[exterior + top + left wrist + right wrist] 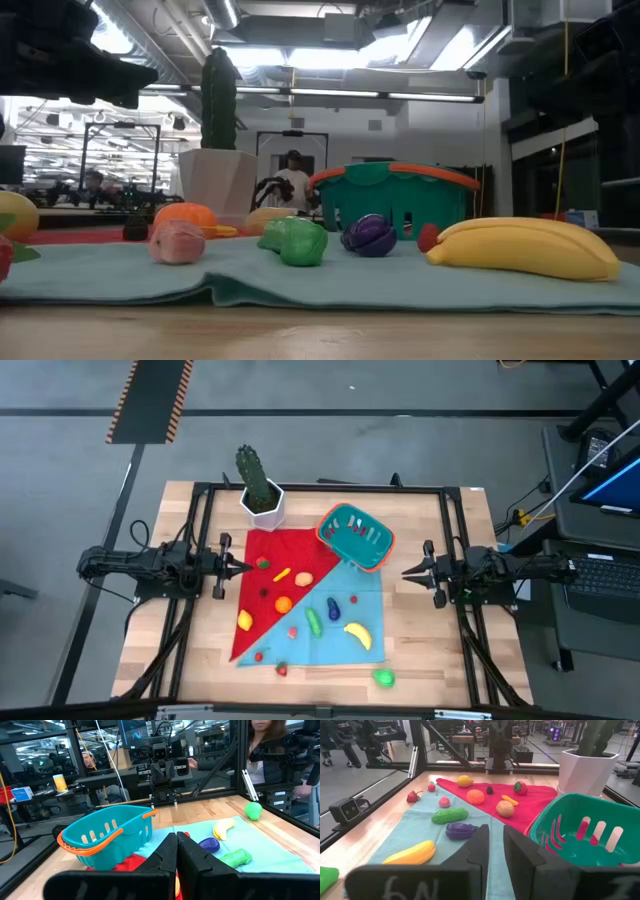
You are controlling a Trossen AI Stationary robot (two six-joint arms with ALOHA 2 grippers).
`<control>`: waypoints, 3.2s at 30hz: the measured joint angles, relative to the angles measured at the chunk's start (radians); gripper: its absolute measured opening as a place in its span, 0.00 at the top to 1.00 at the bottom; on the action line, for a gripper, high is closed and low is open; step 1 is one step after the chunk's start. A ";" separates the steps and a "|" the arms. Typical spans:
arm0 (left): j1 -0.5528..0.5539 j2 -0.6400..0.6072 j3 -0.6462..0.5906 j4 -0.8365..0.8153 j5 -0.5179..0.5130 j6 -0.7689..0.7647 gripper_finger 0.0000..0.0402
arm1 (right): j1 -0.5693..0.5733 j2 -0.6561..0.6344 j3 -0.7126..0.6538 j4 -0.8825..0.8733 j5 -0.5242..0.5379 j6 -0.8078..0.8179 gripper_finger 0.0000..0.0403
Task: Build produce basket
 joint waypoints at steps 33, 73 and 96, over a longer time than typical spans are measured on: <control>0.000 0.000 0.000 0.000 0.000 0.000 1.00 | 0.000 0.000 0.000 0.000 0.000 0.000 0.85; 0.000 0.000 0.000 0.003 0.000 -0.026 1.00 | -0.001 0.000 0.000 0.024 0.000 0.068 0.85; 0.000 0.000 0.000 0.051 0.000 -0.323 1.00 | -0.002 0.000 0.000 0.072 0.000 0.173 0.85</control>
